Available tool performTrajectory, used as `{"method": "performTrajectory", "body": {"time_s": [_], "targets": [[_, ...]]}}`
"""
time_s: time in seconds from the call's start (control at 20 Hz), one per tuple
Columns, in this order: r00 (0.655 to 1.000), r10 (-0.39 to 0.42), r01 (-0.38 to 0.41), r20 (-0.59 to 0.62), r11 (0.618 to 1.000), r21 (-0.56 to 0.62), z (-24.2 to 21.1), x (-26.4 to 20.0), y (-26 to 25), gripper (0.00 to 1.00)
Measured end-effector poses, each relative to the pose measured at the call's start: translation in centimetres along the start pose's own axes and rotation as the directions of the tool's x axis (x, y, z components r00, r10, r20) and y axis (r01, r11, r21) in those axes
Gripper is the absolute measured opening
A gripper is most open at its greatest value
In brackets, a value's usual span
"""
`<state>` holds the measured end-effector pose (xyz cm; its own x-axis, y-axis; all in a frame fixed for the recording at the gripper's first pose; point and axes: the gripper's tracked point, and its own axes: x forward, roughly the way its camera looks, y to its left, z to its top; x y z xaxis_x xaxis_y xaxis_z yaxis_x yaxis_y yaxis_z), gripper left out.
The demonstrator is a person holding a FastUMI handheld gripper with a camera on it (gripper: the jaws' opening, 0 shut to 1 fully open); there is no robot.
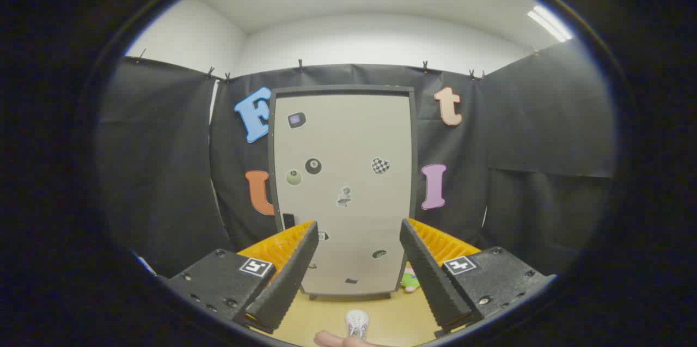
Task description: Open the shoe cabinet door, grab the shoes and put them into the shoe cabinet, then close the shoe cabinet door.
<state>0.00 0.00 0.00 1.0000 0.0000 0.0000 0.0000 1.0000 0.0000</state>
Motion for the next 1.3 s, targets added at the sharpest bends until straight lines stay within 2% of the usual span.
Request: {"method": "performTrajectory", "body": {"time_s": [0.35,0.7,0.95,1.3], "targets": [[0.999,-0.006,0.006,-0.032,1.0,0.013,-1.8,0.6,-0.4,0.99],[1.0,-0.016,0.016,0.019,1.0,0.019,-0.5,2.6,1.0,0.99],[0.999,-0.03,0.03,0.021,1.0,0.003,-0.5,7.3,3.9,0.99],[0.999,0.023,-0.023,-0.027,1.0,-0.008,-4.1,16.2,9.3,0.99]]}}
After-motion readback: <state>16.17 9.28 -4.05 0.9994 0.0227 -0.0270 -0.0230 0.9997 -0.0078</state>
